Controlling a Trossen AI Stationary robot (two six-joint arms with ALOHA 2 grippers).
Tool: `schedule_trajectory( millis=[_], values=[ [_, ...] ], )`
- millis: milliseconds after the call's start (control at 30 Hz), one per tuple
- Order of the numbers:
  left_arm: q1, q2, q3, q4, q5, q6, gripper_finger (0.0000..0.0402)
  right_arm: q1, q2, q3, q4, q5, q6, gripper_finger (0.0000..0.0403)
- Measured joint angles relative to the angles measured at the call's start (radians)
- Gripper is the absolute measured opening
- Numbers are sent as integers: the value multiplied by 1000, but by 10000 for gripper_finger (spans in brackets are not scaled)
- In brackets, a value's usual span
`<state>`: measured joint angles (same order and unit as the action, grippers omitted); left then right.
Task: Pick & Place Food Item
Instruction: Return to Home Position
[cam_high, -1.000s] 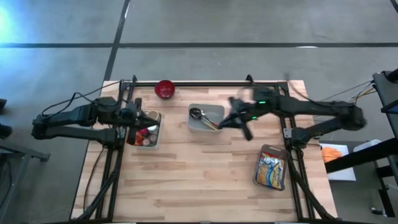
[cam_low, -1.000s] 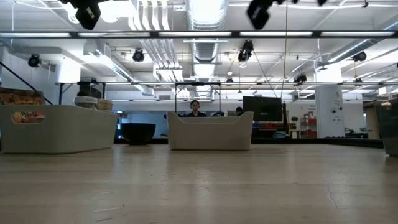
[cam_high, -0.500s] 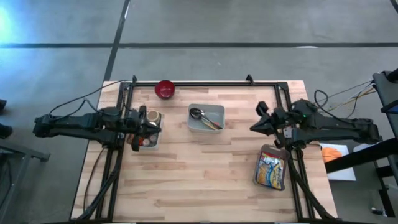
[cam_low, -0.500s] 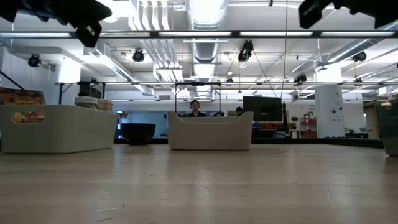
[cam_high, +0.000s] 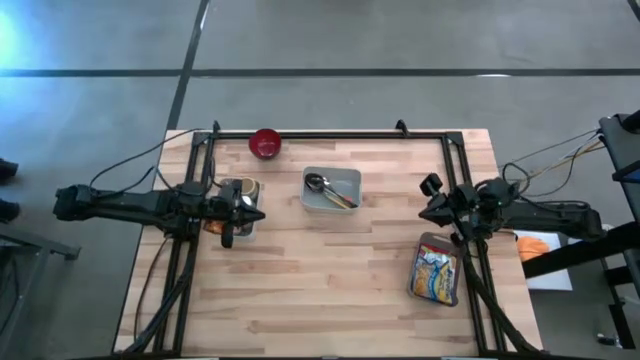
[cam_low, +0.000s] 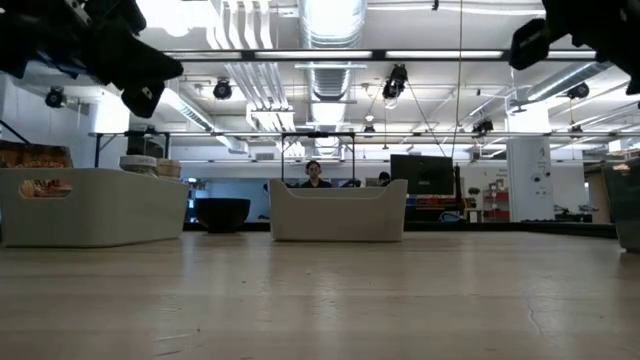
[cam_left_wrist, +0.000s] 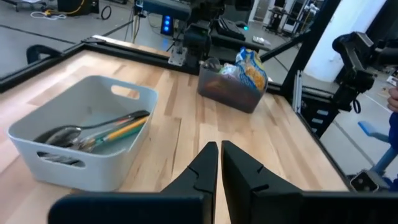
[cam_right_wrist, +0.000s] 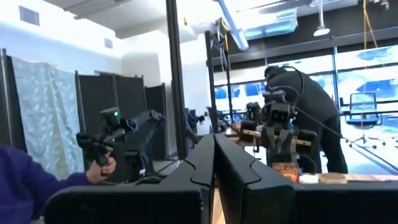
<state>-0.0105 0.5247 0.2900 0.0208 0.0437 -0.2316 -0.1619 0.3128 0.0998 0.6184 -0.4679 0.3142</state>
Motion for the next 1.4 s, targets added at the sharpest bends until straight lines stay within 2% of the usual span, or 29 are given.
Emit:
schedule_trajectory(
  millis=[133, 267, 533, 633, 800, 900, 1133, 1233, 1400],
  values=[
    [-6, 0, -56, 54, 0, 15, 24, 0, -50, -51, 3, -1, 8, 8],
    [-8, 0, -145, 188, 0, 23, 24, 0, -84, -84, 0, -1, 8, 8],
    [-8, 0, -280, 358, -4, 19, 24, 0, -90, -91, -37, -16, -31, 8],
    [-9, 0, -286, 368, -4, 20, 24, 0, -89, -91, -66, -59, -59, 8],
    [-10, 0, -287, 347, -4, 42, 24, 0, -91, -91, -63, -239, -91, 8],
    [-10, 0, -287, 341, -3, 68, 24, 0, -90, -91, -94, -295, -97, 8],
    [-10, 1, -287, 349, -3, 113, 24, 0, -89, -91, -334, -292, -258, 8],
    [-10, 0, -287, 379, -7, 164, 24, 0, -90, -91, -345, -291, -294, 8],
    [-11, 1, -288, 389, -42, 154, 24, -2, -90, -91, -367, -290, -333, 8]
  ],
)
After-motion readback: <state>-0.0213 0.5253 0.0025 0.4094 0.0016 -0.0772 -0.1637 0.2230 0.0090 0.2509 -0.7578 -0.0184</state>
